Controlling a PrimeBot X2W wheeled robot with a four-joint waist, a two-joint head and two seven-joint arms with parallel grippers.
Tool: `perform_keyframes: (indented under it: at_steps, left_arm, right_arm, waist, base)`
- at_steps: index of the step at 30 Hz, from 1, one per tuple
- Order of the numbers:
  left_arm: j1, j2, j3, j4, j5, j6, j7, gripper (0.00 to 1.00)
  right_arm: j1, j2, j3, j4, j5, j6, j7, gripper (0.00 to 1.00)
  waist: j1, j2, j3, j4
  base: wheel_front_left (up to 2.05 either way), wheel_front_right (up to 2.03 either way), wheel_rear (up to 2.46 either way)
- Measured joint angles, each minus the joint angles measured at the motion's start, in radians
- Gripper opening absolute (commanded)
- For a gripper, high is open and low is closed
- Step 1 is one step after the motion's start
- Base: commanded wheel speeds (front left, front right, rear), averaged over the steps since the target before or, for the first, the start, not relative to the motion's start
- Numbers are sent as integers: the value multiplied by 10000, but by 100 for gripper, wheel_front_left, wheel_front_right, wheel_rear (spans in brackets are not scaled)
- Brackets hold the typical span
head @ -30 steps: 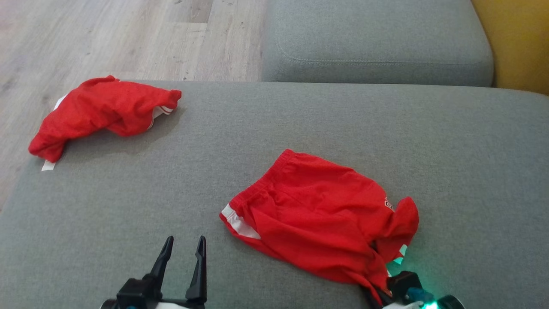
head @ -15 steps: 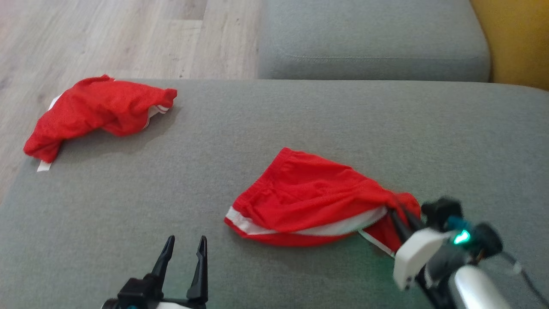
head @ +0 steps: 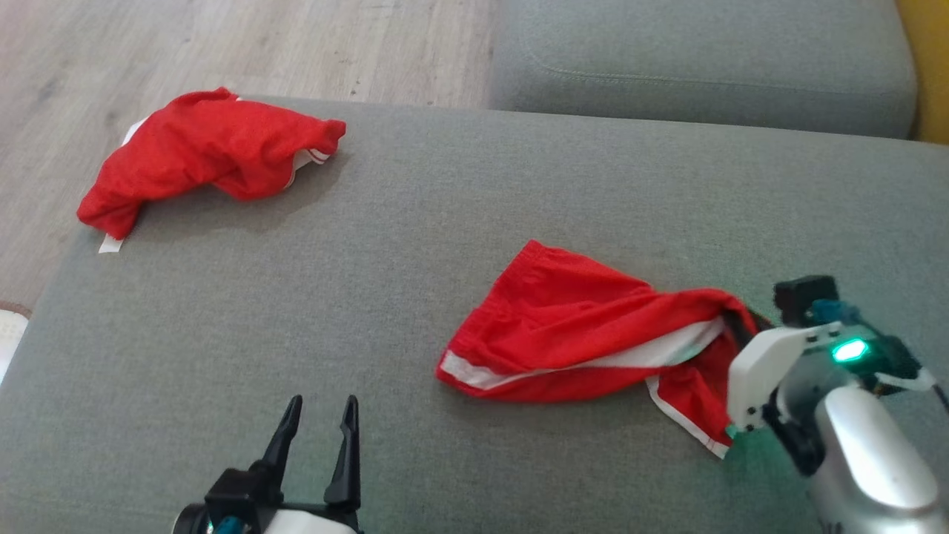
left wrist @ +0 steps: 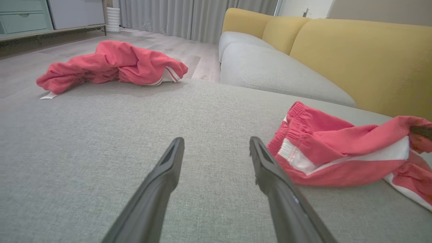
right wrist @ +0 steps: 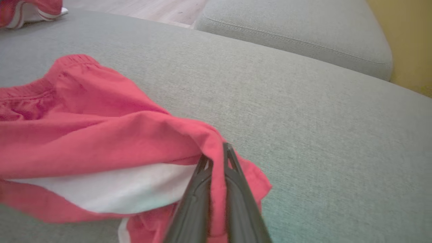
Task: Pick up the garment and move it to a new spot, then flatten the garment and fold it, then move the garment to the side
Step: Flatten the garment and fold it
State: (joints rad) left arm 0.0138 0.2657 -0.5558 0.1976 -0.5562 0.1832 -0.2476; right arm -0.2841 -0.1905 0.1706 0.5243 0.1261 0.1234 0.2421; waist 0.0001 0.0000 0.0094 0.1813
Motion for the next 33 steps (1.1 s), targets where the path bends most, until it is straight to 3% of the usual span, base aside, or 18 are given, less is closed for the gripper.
perform_keyframes:
  at_steps: [1, 2, 11, 21, 27, 33]
  left_arm:
    - [-16, -2, 2, 13, 0, 0, 0, 100]
    - [-49, -2, 4, 42, 0, 0, 0, 100]
    - [-81, -33, 36, 63, 0, 13, -2, 100]
    - [-81, -61, 27, 52, 13, 0, -2, 100]
    - [-81, -107, 31, 48, 13, -75, -4, 100]
    - [-45, -157, 86, 173, 0, -84, -4, 100]
  right_arm:
    - [-100, -48, -90, 209, -56, 0, -71, 91]
    - [-188, -84, -174, 383, -92, 0, -153, 100]
    - [-317, 6, -775, 474, -127, 0, -1390, 100]
    - [818, 247, -1488, -1639, -313, 0, -1825, 100]
    - [2092, 989, -1799, -2961, -663, 0, -2115, 100]
    - [3006, 1379, -1850, -3515, -894, 0, -2531, 100]
  waist:
    - [0, 0, 16, 12]
    - [0, 0, 18, 6]
    - [-1, 0, -172, -557]
    - [-1, 0, -475, -1019]
    - [-1, 0, -732, -1150]
    - [-2, 0, -1005, -1225]
  base:
    - [0, 0, 0]
    - [0, 0, 0]
    - [0, 0, 0]
    - [0, 0, 0]
    - [0, 0, 0]
    - [0, 0, 0]
